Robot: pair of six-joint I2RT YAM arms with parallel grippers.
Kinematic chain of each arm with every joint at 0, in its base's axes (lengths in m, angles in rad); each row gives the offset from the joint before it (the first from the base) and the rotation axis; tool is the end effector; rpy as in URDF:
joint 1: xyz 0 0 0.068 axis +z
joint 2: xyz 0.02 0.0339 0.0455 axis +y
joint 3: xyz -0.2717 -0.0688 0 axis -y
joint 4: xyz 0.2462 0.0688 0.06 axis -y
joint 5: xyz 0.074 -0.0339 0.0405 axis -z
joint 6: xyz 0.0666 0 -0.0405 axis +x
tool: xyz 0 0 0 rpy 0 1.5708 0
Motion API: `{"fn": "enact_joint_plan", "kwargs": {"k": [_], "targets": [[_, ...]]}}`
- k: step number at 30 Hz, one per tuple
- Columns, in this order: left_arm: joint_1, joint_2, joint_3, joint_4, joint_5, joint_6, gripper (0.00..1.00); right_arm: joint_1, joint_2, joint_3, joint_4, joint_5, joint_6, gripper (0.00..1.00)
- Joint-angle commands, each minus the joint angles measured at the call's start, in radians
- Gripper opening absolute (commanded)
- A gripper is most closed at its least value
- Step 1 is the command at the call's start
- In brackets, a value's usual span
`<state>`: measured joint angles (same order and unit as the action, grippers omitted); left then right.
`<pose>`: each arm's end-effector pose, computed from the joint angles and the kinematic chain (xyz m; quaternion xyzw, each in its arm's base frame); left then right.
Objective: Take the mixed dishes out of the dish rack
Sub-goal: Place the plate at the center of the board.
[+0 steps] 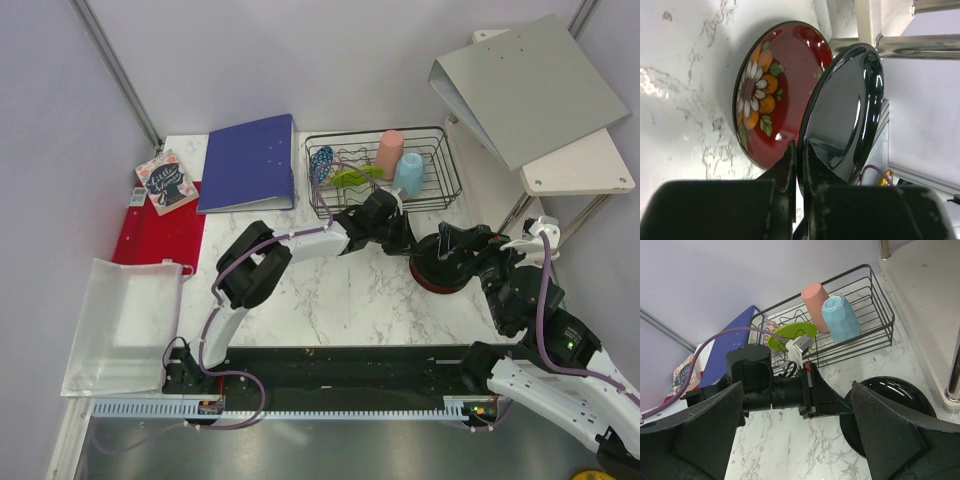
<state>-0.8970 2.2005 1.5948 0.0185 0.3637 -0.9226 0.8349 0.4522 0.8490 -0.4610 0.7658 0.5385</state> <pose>0.3122 -0.4289 0.1668 0.0743 0.8680 -0.4645 0.1593 0.1022 0.0441 0.3749 0.1529 0.7069 0.1915 0.6635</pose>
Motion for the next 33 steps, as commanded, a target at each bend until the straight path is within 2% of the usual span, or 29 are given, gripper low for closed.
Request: {"fn": "enact_joint_plan", "kwargs": {"k": [1, 13, 23, 29, 33], "targets": [[-0.017, 0.040, 0.076, 0.003, -0.029, -0.032, 0.02, 0.000, -0.012, -0.005, -0.005, 0.001, 0.008, 0.95], [-0.020, 0.100, 0.091, -0.077, -0.086, 0.004, 0.02, 0.001, -0.010, -0.019, -0.021, 0.006, 0.012, 0.95], [-0.020, 0.084, 0.088, -0.109, -0.086, 0.045, 0.29, 0.001, 0.002, -0.025, -0.021, 0.004, 0.020, 0.95], [-0.026, 0.047, 0.051, -0.112, -0.083, 0.057, 0.38, 0.000, 0.006, -0.028, -0.021, -0.002, 0.029, 0.95], [-0.031, -0.024, -0.002, -0.120, -0.094, 0.099, 0.40, 0.000, 0.000, -0.034, -0.021, -0.005, 0.034, 0.95]]}}
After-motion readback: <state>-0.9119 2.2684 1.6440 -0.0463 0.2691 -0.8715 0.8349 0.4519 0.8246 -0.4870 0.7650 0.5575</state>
